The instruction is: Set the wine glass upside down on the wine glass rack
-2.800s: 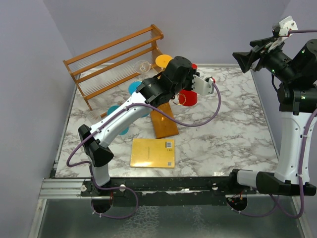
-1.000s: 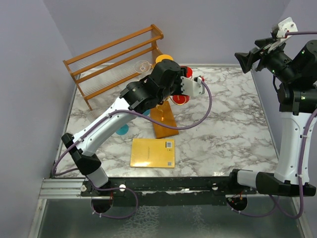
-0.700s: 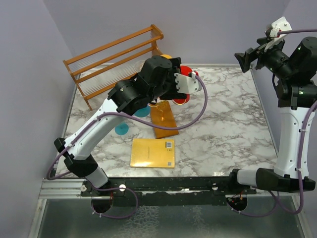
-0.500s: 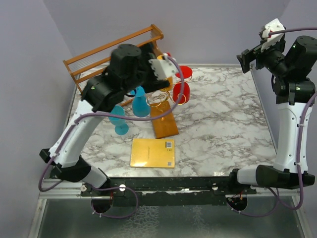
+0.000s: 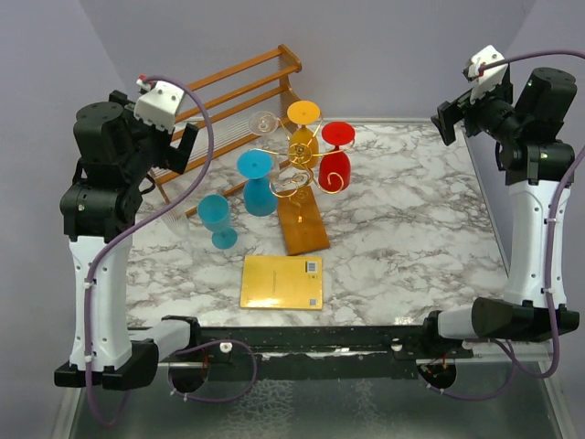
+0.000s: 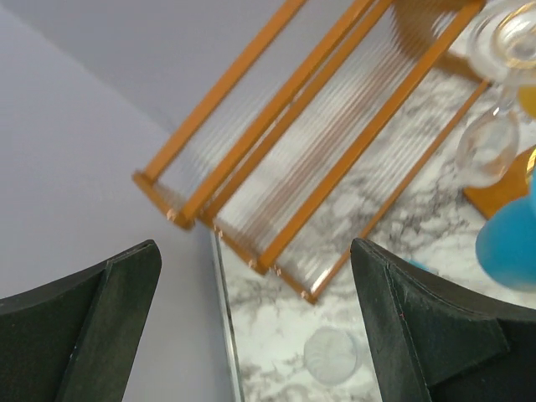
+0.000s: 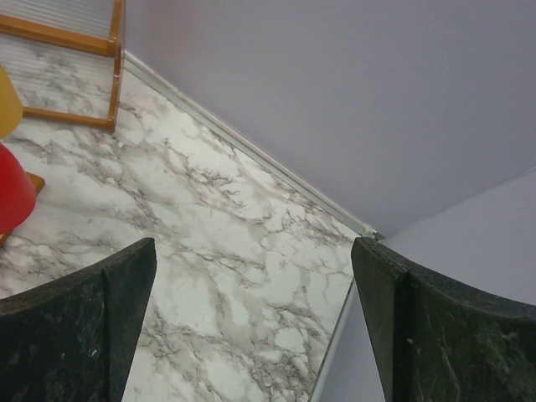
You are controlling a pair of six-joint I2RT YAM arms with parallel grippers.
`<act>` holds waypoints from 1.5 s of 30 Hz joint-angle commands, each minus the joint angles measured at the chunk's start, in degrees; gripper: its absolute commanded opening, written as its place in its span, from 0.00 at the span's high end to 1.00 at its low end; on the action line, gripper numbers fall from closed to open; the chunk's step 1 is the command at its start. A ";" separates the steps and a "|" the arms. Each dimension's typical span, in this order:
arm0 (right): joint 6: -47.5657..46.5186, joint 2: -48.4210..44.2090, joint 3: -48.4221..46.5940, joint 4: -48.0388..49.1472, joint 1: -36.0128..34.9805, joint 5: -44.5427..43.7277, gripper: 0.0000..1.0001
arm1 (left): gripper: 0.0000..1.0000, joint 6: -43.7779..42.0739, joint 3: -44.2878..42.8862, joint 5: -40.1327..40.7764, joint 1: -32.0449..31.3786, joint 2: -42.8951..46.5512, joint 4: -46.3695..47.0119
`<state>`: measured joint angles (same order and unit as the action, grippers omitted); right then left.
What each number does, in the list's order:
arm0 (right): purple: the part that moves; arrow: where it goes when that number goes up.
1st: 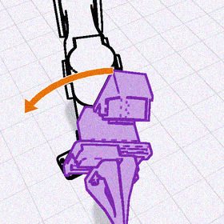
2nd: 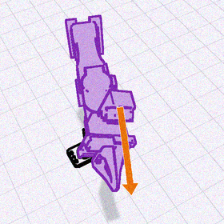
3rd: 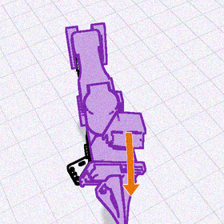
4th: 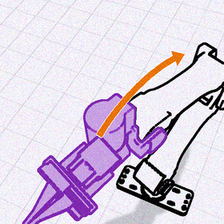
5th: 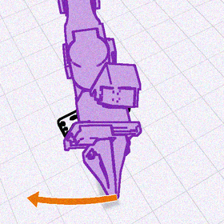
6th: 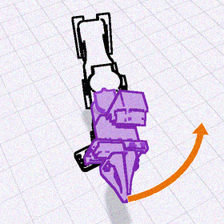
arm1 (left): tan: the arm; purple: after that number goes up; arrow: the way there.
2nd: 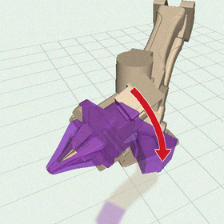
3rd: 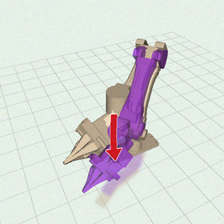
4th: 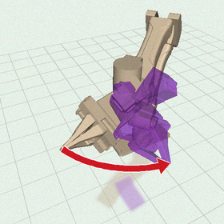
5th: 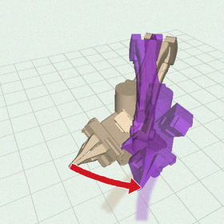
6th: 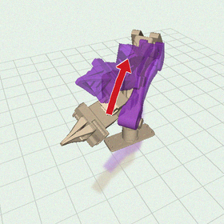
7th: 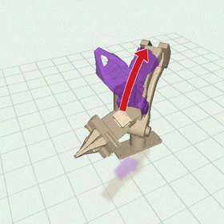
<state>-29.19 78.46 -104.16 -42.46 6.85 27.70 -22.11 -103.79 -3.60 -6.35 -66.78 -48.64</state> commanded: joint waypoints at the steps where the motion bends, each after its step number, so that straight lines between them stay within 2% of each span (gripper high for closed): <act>1: -0.13 -0.40 -2.69 -3.70 0.18 3.96 0.00 | 0.01 4.94 8.86 -4.63 7.51 3.67 -2.19; 4: 0.27 -0.27 -3.07 -5.40 0.18 5.41 0.00 | 0.03 4.12 14.51 -7.38 10.61 4.86 -3.96; 7: 0.36 0.13 -2.64 -6.22 0.18 6.94 0.00 | 0.06 2.62 17.67 -12.29 10.83 3.90 -5.16; 12: 0.97 0.77 -1.41 -6.06 0.18 7.92 0.00 | 0.14 -1.56 17.95 -19.58 10.82 -1.06 -5.78; 20: 1.24 -0.25 1.51 -5.32 0.22 7.97 0.00 | 0.31 -12.26 17.52 -25.92 10.83 -11.07 -8.14; 32: 1.65 -1.48 3.07 -4.70 0.18 6.77 0.00 | 0.41 -16.68 21.35 -28.15 10.74 -17.24 -7.46; 45: 2.60 -2.70 4.40 -4.10 0.18 7.11 0.00 | 0.60 -19.15 24.71 -28.93 10.75 -19.86 -6.57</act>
<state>-27.77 77.14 -100.27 -47.11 6.85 34.24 -39.55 -79.79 -29.30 4.16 -86.37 -55.96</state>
